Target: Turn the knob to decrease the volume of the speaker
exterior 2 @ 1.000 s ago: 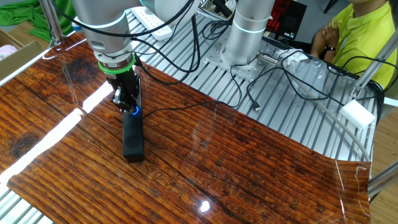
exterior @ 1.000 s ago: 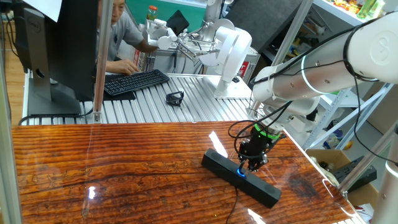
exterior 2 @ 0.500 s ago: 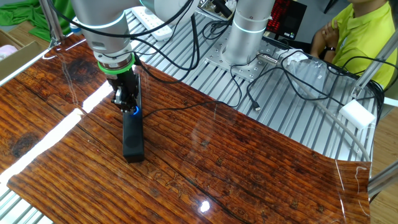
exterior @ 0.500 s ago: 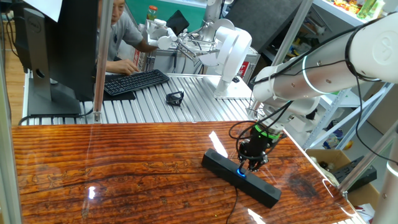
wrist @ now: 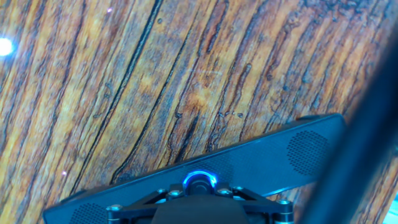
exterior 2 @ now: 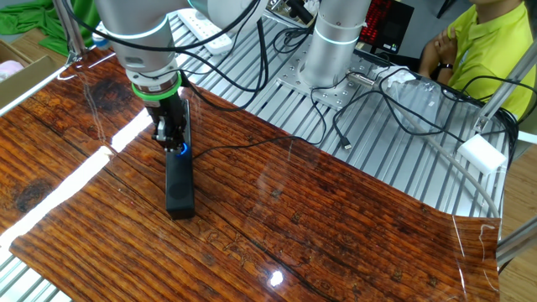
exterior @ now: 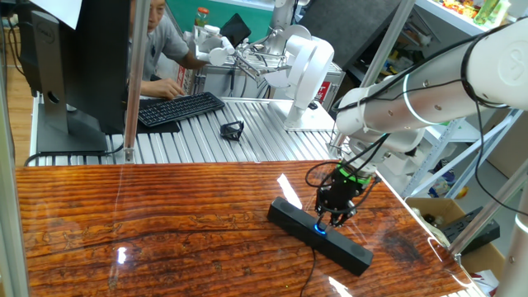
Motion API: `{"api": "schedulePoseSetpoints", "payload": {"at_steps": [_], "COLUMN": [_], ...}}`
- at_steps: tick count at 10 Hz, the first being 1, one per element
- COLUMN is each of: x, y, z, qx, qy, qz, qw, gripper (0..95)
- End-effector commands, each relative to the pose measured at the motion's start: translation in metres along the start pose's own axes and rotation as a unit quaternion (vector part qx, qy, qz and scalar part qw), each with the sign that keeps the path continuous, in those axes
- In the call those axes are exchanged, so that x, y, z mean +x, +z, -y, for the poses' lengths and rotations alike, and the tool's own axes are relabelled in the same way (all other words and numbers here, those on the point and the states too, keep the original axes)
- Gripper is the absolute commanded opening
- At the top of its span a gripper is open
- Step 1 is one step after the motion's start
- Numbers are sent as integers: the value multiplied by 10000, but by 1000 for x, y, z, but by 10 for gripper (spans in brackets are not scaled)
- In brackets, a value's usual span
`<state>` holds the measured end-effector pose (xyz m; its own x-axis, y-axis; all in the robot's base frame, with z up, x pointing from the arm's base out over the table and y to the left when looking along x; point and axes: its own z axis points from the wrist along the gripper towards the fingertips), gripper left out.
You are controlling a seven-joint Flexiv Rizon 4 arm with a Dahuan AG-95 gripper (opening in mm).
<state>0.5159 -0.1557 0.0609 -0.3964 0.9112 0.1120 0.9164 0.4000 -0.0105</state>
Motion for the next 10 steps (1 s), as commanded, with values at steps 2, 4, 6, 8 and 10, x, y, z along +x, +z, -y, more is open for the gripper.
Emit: {"api": "schedulePoseSetpoints", "payload": {"at_steps": [2, 4, 6, 8, 10], "x": [1, 1, 1, 1, 1], "y": [0, 0, 0, 0, 0], "z": [-1, -1, -1, -1, -1], "qx": [2, 3, 6, 8, 12], "qy": [-241, -353, -621, -806, -1063], "qz": [-11, -7, -14, -13, -9], "qw": [9997, 9994, 9981, 9967, 9943], "gripper": [0, 0, 0, 0, 0]}}
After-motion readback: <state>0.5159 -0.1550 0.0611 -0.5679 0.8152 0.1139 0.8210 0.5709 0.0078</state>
